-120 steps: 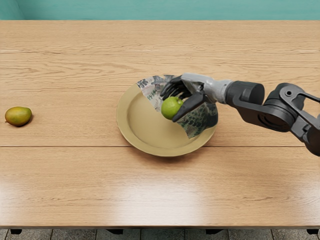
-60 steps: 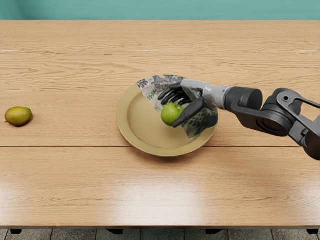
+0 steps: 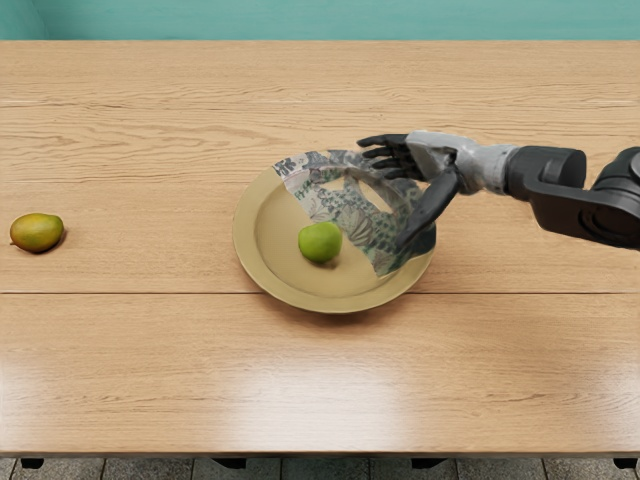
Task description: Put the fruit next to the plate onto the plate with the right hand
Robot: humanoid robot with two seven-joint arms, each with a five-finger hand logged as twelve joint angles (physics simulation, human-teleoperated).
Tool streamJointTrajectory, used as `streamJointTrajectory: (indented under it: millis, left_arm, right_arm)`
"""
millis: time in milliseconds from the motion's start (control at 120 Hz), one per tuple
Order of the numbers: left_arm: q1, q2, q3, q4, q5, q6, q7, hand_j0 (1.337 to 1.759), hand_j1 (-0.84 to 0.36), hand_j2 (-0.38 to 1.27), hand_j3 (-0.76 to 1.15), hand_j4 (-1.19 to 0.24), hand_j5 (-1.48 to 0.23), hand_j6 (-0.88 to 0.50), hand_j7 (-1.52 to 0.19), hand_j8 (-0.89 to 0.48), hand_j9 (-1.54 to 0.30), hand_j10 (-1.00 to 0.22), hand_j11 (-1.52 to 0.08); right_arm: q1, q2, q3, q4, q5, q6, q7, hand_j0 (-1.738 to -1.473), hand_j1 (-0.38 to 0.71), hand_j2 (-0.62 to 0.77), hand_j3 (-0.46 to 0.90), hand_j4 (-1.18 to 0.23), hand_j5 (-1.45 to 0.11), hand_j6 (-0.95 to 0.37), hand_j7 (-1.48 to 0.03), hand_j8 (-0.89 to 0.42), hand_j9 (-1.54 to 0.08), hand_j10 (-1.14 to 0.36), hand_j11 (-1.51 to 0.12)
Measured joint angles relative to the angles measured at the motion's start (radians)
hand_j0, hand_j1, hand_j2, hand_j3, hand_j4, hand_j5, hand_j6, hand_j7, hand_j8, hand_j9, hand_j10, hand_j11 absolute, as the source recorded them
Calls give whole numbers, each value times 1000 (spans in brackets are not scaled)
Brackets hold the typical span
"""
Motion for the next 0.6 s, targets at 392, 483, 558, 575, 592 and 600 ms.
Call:
streamJointTrajectory:
  millis: [392, 483, 558, 575, 592, 600]
  left_arm:
    - [-6, 0, -1, 0, 0, 0, 0, 1658, 58, 49, 0, -243, -316, -243, -316, -243, -316, -243, -316]
    - [-8, 0, 0, -1, 0, 0, 0, 1658, 58, 49, 0, -243, -316, -243, -316, -243, -316, -243, -316]
    - [-5, 0, 0, -5, 0, 0, 0, 1658, 58, 49, 0, -243, -316, -243, -316, -243, -316, -243, -316]
    - [-5, 0, 1, -6, 0, 0, 0, 1658, 58, 49, 0, -243, -316, -243, -316, -243, -316, -243, -316]
    - [-5, 0, 1, -7, 0, 0, 0, 1658, 58, 49, 0, -243, -316, -243, -316, -243, -316, -243, -316]
    - [-4, 0, 1, -7, 0, 0, 0, 1658, 58, 49, 0, -243, -316, -243, -316, -243, -316, -243, -316]
  right_arm:
    - [-43, -224, 36, -138, 283, 270, 150, -1658, -290, -6, 0, -52, -66, -52, -66, -51, -66, -51, -66]
    - [-62, -236, 33, -159, 299, 276, 152, -1658, -293, -7, 0, -49, -63, -49, -63, -49, -63, -49, -63]
    - [-74, -241, 30, -166, 305, 279, 152, -1658, -294, -7, 0, -48, -61, -48, -61, -47, -61, -47, -61]
    - [-75, -242, 30, -167, 305, 279, 151, -1658, -295, -7, 0, -47, -61, -48, -61, -47, -61, -47, -61]
    - [-77, -242, 30, -168, 306, 279, 151, -1658, -295, -7, 0, -47, -61, -47, -61, -47, -61, -47, -61]
    - [-78, -243, 30, -169, 306, 279, 151, -1658, -295, -7, 0, -47, -61, -47, -60, -47, -60, -47, -60]
